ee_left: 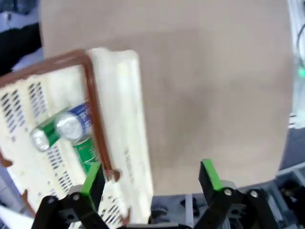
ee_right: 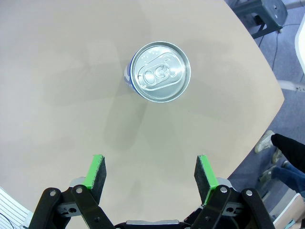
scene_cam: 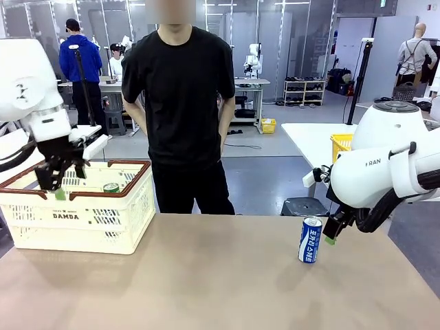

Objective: Place the drinks into the Shopping basket.
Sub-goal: Pick up one drink and place it into the Shopping basket.

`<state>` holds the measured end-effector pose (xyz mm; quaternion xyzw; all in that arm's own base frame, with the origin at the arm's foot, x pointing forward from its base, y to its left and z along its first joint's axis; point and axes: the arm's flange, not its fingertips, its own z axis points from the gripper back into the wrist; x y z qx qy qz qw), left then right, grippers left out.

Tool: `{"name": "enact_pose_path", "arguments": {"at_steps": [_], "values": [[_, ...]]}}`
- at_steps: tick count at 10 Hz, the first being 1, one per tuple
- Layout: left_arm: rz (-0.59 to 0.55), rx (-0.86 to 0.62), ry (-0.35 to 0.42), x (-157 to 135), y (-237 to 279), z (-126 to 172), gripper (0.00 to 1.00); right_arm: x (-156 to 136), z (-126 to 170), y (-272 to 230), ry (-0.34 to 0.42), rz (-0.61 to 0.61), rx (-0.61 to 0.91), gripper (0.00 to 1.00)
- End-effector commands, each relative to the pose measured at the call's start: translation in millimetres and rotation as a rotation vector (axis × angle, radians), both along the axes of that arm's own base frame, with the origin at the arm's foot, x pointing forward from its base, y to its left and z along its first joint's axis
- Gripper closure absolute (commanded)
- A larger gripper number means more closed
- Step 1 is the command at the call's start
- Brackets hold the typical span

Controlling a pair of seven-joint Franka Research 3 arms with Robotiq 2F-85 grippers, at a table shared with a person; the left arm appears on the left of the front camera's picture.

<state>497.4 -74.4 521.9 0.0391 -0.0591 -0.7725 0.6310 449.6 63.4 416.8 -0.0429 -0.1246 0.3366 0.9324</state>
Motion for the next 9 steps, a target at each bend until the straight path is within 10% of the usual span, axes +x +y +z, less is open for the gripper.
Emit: {"name": "enact_pose_path", "arguments": {"at_steps": [1,9], "values": [[-0.075,-0.067,0.056,-37,9,-16,0.00,0,0,-1,0.000,-0.001,0.001,0.07],[-0.073,-0.094,0.124,-68,16,-60,0.00,0,0,-1,0.000,-0.001,0.001,0.07]]}}
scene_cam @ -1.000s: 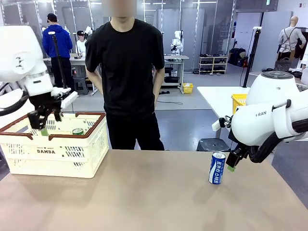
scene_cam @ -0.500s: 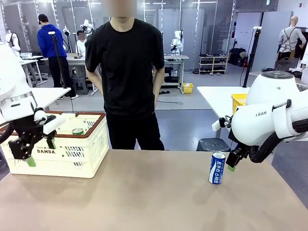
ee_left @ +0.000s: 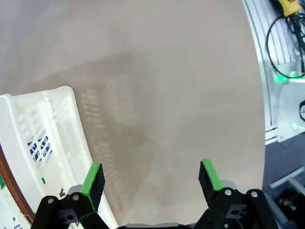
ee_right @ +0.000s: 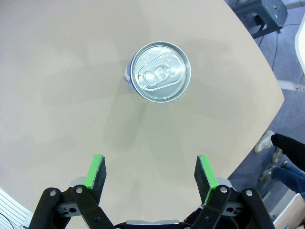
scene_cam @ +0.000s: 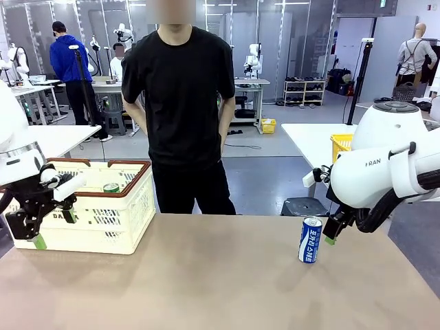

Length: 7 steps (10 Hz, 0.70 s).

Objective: Place the drinks into the Shopping basket.
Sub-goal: Pick up one drink and place it into the Shopping basket.

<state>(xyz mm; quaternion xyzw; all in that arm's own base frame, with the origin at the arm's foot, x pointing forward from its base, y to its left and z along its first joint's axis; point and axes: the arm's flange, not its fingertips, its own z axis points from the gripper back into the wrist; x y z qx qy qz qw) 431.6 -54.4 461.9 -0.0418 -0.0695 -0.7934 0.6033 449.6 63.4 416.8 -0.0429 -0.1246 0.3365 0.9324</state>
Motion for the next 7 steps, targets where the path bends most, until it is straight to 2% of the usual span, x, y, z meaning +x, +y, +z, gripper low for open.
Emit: {"name": "enact_pose_path", "arguments": {"at_steps": [1,2,4,7], "values": [[0.005,0.020,0.014,-2,-4,0,0.00,0,0,-1,0.000,-0.001,0.001,0.07],[0.005,0.020,0.014,-2,-4,0,0.00,0,0,0,0.000,0.000,0.000,0.07],[0.005,0.020,0.014,-2,-4,0,0.00,13,21,7,-0.028,0.119,0.072,0.07],[0.005,0.020,0.014,-2,-4,0,0.00,38,36,17,0.043,0.180,0.059,0.07]]}}
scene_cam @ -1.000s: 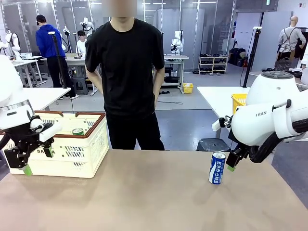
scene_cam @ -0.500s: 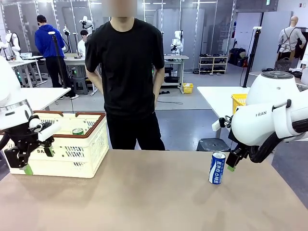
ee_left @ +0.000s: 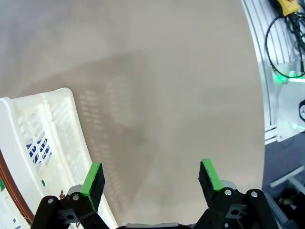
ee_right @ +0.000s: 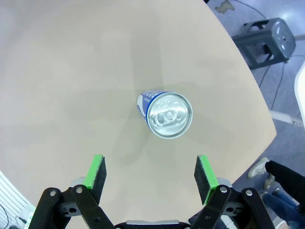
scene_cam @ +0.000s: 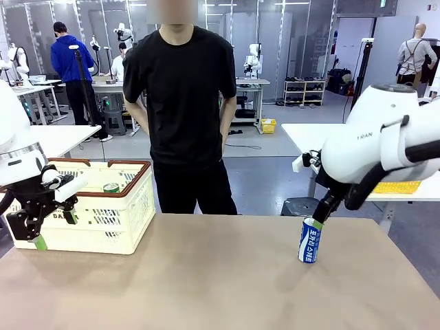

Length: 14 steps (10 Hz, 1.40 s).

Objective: Place the drinks into the Shopping basket.
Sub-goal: Pick up one drink and place it into the Shopping basket.

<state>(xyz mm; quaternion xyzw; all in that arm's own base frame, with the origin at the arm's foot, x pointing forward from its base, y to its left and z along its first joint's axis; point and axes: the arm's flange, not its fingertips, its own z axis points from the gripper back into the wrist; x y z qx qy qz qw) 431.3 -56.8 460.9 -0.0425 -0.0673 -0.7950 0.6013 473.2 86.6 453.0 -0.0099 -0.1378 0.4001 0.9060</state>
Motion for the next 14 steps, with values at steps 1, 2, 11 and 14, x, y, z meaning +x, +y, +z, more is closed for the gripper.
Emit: {"name": "enact_pose_path", "arguments": {"at_steps": [1,2,11,14], "values": [[0.010,0.018,0.010,-2,-2,1,0.00,25,1,-4,0.051,0.065,0.000,0.07],[0.010,0.018,0.010,-2,-2,1,0.00,35,1,-3,0.056,0.083,-0.006,0.07],[0.010,0.018,0.010,-2,-2,1,0.00,69,-48,3,0.183,0.123,0.015,0.07],[0.010,0.018,0.010,-2,-2,1,0.00,77,-65,2,0.192,0.158,0.011,0.07]]}}
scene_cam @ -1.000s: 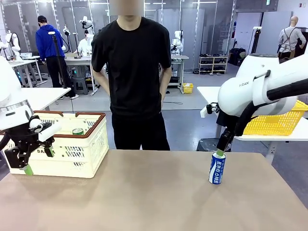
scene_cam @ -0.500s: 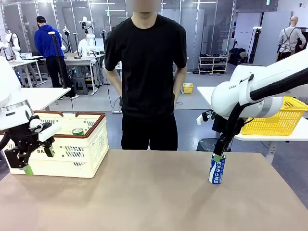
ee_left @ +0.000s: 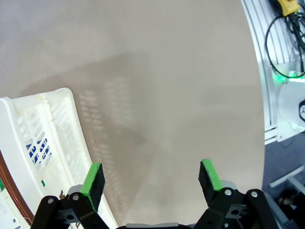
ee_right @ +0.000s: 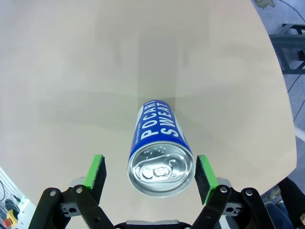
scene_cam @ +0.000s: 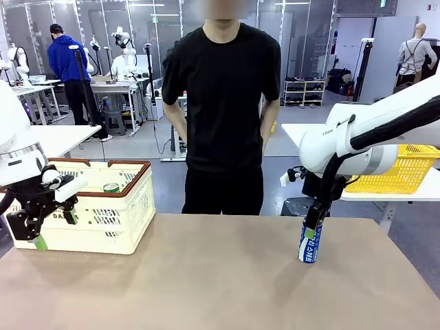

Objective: Place the drinks into the Shopping basket.
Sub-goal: Pick up one drink and place it into the Shopping basket.

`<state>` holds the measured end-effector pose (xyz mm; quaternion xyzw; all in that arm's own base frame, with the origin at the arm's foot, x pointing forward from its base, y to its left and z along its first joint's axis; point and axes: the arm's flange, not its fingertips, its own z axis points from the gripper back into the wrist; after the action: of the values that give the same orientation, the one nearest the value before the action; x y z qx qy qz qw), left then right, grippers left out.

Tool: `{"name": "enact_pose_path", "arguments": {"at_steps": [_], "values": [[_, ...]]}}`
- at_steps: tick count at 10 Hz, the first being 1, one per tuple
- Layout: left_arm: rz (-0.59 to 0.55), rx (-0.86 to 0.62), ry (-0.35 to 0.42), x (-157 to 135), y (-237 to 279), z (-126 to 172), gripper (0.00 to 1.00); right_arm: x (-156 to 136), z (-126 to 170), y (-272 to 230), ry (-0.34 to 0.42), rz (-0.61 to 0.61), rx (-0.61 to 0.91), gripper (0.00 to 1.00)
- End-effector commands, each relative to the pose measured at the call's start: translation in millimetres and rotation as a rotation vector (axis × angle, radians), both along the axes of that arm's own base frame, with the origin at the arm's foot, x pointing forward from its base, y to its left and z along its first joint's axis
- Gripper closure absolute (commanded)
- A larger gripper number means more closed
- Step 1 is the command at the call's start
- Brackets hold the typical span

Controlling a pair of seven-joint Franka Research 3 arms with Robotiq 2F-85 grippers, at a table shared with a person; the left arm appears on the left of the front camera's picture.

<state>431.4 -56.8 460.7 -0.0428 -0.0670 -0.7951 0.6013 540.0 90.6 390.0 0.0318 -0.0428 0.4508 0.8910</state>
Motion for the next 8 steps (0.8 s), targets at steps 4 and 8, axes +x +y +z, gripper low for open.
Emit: {"name": "enact_pose_path", "arguments": {"at_steps": [4,8], "values": [[0.010,0.018,0.010,-2.0,-1.6,1.0,0.00,14.8,-12.9,-1.8,-0.024,0.107,-0.011,0.07],[0.010,0.018,0.010,-2.0,-1.6,1.0,0.00,18.1,-14.5,0.0,-0.043,0.092,-0.045,0.31]]}}
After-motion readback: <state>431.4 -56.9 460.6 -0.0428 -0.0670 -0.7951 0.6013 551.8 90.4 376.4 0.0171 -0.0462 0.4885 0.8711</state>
